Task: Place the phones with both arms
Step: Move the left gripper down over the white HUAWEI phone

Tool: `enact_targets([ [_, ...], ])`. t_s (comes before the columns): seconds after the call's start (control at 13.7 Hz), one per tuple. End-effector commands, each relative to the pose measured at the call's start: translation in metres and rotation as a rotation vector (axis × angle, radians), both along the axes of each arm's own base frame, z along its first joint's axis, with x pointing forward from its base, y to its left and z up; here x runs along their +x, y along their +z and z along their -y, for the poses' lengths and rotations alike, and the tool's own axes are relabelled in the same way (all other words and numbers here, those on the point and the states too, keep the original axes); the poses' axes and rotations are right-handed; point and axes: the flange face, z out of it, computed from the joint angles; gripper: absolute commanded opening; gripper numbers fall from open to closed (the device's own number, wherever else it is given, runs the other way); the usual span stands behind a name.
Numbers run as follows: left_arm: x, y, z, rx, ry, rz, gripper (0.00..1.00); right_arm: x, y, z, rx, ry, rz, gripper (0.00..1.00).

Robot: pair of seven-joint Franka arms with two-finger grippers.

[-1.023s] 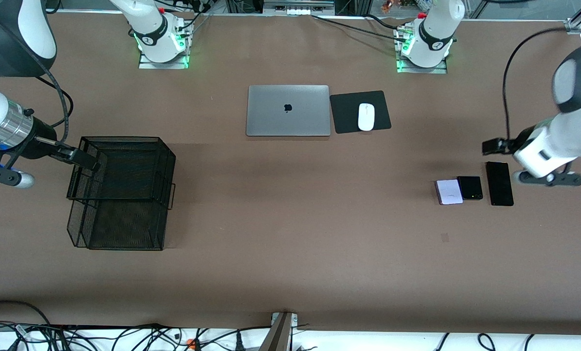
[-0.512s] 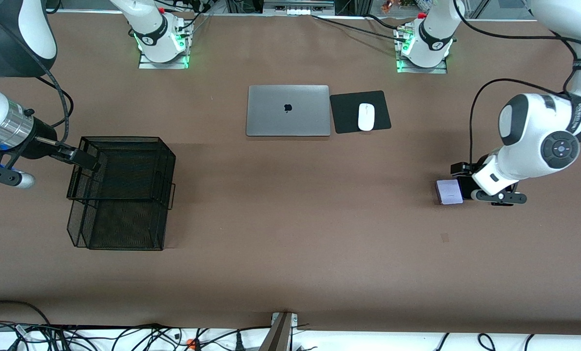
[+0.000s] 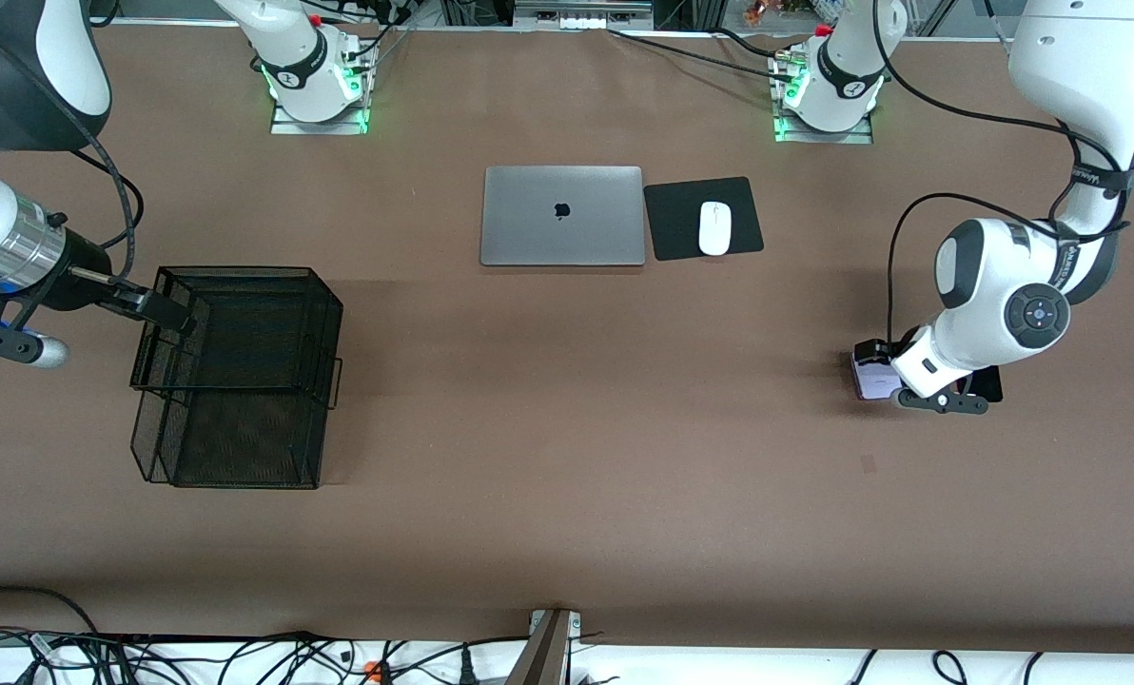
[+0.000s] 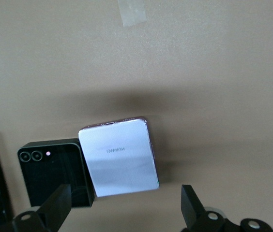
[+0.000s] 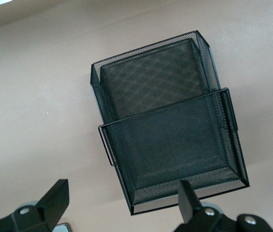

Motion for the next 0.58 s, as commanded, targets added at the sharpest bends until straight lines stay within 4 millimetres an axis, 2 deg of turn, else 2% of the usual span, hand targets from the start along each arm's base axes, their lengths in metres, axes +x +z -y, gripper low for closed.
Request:
enact_targets([
  [0.0,0.003,-0.005,-0.006,0.01,-0.02,0.023,1.0,-0.001,0.0,0.001,-0.003,0.01,-0.003,1.0],
  [0.07,0.003,-0.012,-0.006,0.008,-0.019,0.023,1.0,-0.001,0.0,0.001,-0.003,0.01,-0.003,1.0],
  [0.37,0.0,-0.02,-0.023,0.008,0.029,0.045,1.0,-0.001,0.0,0.001,-0.003,0.01,-0.003,1.0],
  [0.51,-0.003,-0.024,-0.025,0.011,0.091,0.058,1.0,-0.001,0.0,0.001,-0.003,0.01,-0.003,1.0],
])
